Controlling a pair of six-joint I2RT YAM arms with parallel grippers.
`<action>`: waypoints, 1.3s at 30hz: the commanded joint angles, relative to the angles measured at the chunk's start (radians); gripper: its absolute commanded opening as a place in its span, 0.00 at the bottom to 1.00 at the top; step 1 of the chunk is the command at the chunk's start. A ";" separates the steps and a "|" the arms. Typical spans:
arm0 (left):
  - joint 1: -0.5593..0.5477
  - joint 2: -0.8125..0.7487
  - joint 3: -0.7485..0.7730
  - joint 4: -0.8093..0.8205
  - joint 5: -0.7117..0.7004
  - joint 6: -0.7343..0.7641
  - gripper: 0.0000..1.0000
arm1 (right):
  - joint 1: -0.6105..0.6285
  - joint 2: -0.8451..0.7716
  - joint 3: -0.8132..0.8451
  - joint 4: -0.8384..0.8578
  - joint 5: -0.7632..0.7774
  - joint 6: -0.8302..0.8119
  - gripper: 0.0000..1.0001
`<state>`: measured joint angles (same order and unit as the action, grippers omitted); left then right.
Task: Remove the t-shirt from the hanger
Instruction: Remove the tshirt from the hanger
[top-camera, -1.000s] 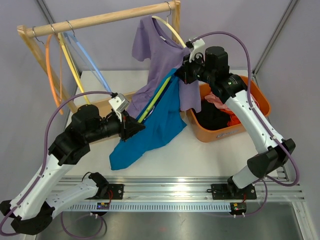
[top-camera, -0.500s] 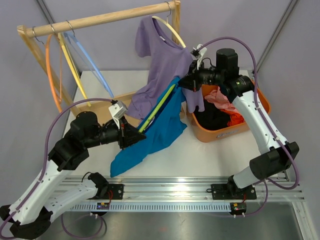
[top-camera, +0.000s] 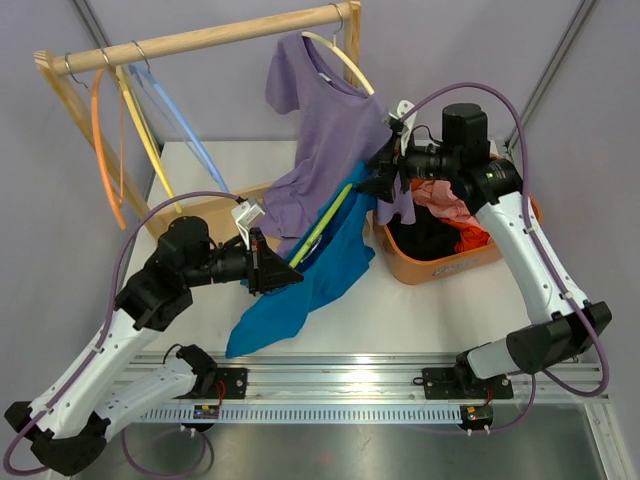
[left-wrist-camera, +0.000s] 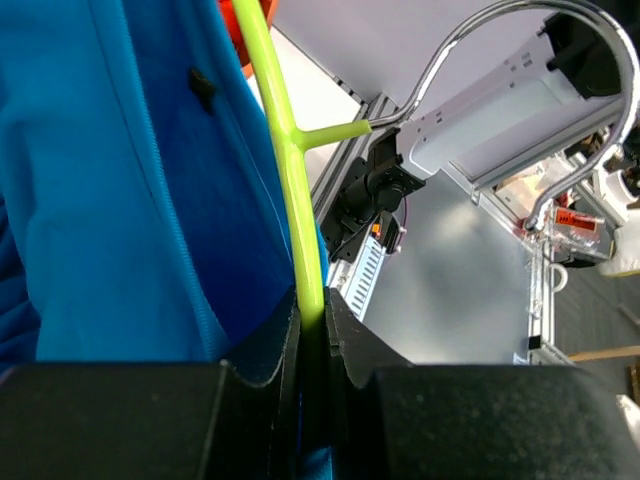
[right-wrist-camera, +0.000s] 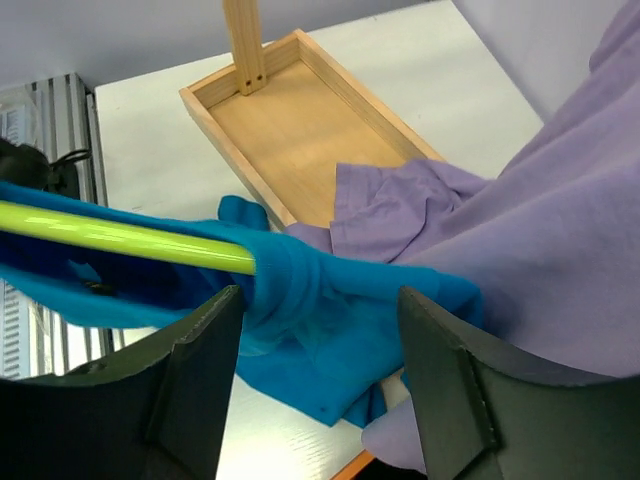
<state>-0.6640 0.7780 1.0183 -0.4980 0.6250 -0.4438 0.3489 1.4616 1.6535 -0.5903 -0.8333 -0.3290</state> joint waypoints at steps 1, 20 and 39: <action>0.052 -0.017 -0.026 0.081 0.062 -0.061 0.00 | -0.005 -0.087 0.029 -0.038 -0.081 -0.139 0.70; 0.109 0.092 0.049 0.053 0.329 -0.016 0.00 | 0.220 0.164 0.376 -0.759 -0.248 -1.116 0.79; 0.132 0.141 0.149 -0.138 0.216 0.112 0.00 | 0.257 0.177 0.480 -0.873 -0.204 -1.045 0.53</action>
<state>-0.5453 0.9173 1.0981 -0.6304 0.8684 -0.3958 0.5968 1.7294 2.1414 -1.3334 -1.0317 -1.4612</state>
